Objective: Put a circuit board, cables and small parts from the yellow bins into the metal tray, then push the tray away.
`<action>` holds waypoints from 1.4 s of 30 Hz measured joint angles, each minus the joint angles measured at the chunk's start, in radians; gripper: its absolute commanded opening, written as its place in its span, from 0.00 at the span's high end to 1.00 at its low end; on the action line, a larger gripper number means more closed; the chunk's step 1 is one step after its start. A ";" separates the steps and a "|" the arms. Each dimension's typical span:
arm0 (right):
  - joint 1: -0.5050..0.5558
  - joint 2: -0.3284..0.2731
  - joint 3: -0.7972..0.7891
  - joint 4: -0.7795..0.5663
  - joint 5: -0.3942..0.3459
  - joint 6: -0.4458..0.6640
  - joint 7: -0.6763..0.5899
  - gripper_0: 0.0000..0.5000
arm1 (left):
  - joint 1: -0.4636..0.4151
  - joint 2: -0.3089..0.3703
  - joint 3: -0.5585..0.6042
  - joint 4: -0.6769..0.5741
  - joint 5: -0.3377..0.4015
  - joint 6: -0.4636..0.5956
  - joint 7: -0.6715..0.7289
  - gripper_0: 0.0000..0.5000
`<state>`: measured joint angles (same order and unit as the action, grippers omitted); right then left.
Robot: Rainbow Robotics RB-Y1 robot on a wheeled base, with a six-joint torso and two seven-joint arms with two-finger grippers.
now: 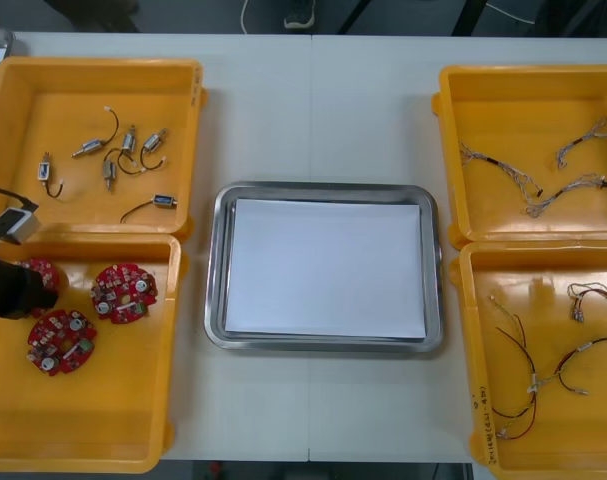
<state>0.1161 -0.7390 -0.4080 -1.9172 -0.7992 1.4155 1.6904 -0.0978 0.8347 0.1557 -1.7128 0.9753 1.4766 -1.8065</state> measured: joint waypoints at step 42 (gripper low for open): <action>-0.069 -0.002 0.129 0.271 0.001 -0.171 0.121 0.00 | 0.044 0.007 -0.043 0.001 -0.034 -0.094 0.000 1.00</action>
<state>0.0473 -0.7407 -0.2786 -1.6466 -0.7980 1.2441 1.8112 -0.0536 0.8416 0.1127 -1.7123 0.9413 1.3827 -1.8065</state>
